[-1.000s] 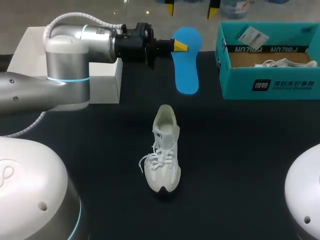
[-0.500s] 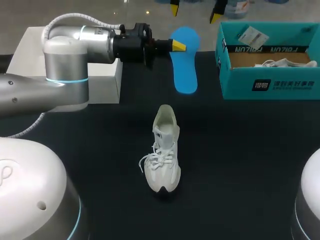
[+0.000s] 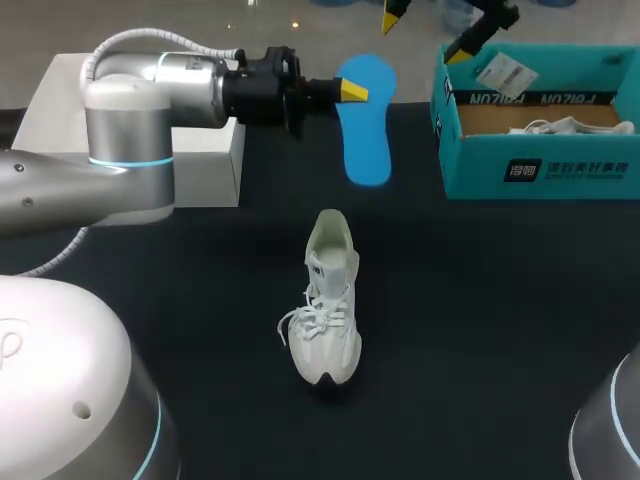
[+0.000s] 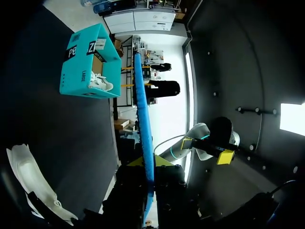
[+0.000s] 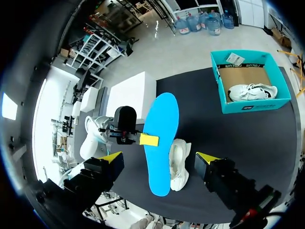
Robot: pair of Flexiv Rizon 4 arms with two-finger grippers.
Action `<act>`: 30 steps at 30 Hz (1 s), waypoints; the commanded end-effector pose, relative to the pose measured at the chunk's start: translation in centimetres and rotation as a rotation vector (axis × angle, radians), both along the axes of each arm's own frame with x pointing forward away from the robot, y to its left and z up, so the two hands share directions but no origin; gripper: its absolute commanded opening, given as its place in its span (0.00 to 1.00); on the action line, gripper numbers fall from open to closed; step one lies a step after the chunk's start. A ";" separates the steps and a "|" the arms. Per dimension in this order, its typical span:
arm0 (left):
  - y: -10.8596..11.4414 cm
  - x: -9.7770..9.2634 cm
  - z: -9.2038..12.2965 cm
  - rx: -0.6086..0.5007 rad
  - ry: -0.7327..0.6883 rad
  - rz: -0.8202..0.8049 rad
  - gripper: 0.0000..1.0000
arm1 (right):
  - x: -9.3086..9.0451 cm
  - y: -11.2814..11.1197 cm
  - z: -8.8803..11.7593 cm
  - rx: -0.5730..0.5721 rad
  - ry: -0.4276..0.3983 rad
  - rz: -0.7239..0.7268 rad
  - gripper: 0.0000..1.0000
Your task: Take the shoe out of the shoebox, open the shoe tongue, remove and reinsert the insole, then place the shoe into the shoebox
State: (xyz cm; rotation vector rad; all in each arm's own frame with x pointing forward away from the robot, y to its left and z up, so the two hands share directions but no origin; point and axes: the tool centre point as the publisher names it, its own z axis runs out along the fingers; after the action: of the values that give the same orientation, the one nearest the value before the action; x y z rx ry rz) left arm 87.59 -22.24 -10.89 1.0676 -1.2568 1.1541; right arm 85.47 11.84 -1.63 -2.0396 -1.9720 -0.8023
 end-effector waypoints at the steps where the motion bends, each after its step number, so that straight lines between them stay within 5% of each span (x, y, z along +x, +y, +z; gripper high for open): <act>1: 0.3 0.1 0.0 -0.009 0.009 -0.012 0.00 | -0.7 -1.5 -1.1 0.442 -0.114 0.085 1.00; 19: 1.1 0.4 0.0 -0.013 0.006 -0.002 0.00 | -0.9 -3.4 -2.6 0.725 -0.244 0.100 1.00; 30: 1.3 0.7 0.2 -0.022 0.015 -0.018 0.00 | -1.2 -5.1 -5.0 1.000 -0.213 0.204 1.00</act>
State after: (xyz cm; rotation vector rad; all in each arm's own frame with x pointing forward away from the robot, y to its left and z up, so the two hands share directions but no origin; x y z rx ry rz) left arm 88.19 -20.96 -10.59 1.0487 -1.2359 1.1469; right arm 84.40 7.17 -5.93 -1.5677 -1.5950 -1.3644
